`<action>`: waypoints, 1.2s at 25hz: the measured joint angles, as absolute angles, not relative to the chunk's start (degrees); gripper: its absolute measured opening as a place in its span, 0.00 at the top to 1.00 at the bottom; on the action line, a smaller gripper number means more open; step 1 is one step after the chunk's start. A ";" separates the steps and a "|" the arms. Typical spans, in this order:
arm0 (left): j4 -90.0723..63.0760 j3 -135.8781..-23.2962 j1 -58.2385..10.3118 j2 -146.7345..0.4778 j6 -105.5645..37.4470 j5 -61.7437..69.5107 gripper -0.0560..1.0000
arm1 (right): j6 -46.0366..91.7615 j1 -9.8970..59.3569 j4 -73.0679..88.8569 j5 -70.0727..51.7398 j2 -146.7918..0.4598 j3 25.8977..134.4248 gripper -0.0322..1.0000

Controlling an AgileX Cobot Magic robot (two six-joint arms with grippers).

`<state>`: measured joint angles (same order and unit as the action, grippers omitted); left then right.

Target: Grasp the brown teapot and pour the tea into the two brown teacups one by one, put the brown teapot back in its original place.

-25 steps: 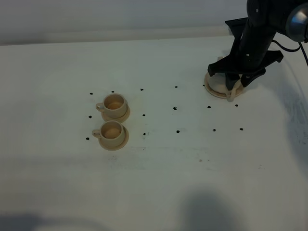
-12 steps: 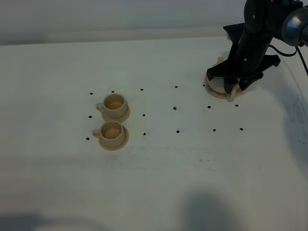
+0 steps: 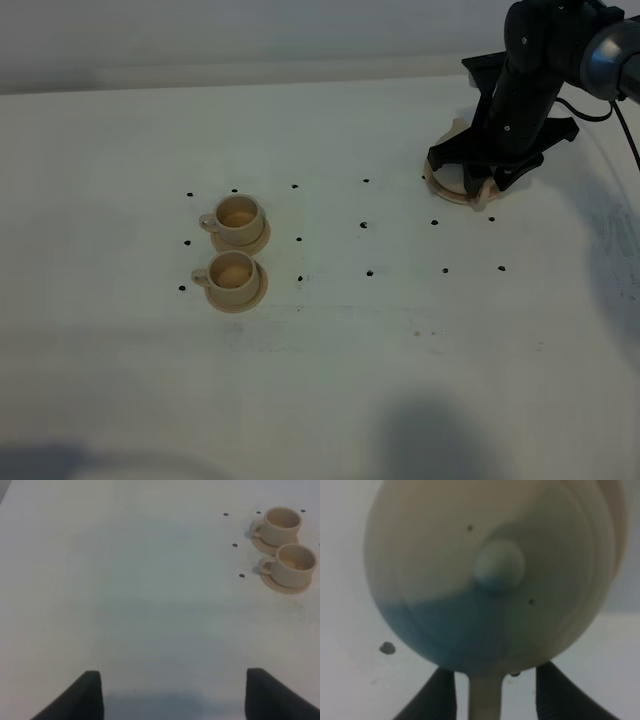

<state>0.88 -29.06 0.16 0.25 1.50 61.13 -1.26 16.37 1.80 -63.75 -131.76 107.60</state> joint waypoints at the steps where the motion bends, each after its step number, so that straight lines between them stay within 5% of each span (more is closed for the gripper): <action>1: 0.88 -29.06 0.16 0.25 1.50 61.13 0.41 | -1.26 16.37 1.80 -63.75 -131.91 107.60 0.62; 10: 0.88 -29.06 0.16 0.25 1.50 61.13 0.41 | -0.77 16.37 1.82 -63.70 -132.08 107.60 0.65; 16: 0.88 -29.06 0.16 0.25 1.50 61.13 0.41 | 0.00 16.32 1.66 -63.17 -132.12 107.60 0.89; 30: 0.88 -29.06 0.16 0.25 1.50 61.13 0.41 | 0.65 16.32 1.66 -61.36 -132.12 107.55 0.89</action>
